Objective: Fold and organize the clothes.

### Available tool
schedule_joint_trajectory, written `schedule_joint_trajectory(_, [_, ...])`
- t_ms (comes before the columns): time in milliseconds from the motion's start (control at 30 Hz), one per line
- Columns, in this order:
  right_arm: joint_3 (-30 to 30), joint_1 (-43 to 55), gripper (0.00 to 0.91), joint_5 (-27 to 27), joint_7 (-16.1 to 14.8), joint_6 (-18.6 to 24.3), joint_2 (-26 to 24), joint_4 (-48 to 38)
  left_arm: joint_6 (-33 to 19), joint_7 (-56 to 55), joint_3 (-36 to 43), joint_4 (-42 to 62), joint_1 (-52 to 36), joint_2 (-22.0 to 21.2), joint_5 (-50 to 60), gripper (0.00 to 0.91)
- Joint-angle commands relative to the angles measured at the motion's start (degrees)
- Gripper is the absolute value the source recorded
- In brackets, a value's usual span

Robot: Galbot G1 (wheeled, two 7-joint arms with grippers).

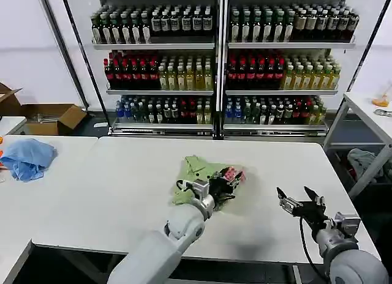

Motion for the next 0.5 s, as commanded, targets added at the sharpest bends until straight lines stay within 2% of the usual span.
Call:
schedule_joint_trajectory(33, [-17.1,18.7,0.907,10.5,7.5,-0.9,6.2,-14.0,-4.5,-1.1,-19.6,-21.6,21.2,10.3,-6.6,0.907])
schedule_joint_trajectory(100, [-20.6,24.1,0.907,12.6,10.0,-1.2,8.2,-19.3,-6.0,-1.0,-25.4,-23.6,26.0,10.6,-6.4,0.907])
schedule_joint_trajectory(233, [-24.4,30.3,0.907,12.9,13.7,0.6,11.2,-25.8,-7.3,-1.2,-32.5,-24.6,31.1,10.1,-5.8,0.907])
schedule_joint_trajectory(333, [-26.0,33.0,0.907,14.0,15.8,0.1,13.1,-28.5,-7.6,-1.3,-35.1,-25.3,33.5,10.3,-5.6,0.907])
schedule_joint_trajectory(400, [-26.7,34.0,0.907,15.7,16.0,0.2,14.1,-30.5,-7.6,-1.3,-35.8,-25.7,34.4,10.5,-5.3,0.907])
schedule_joint_trajectory(500, [-26.4,36.2,0.907,17.1,18.7,-2.0,16.9,-35.1,-7.5,-1.3,-36.3,-25.8,34.8,10.5,-4.9,0.907])
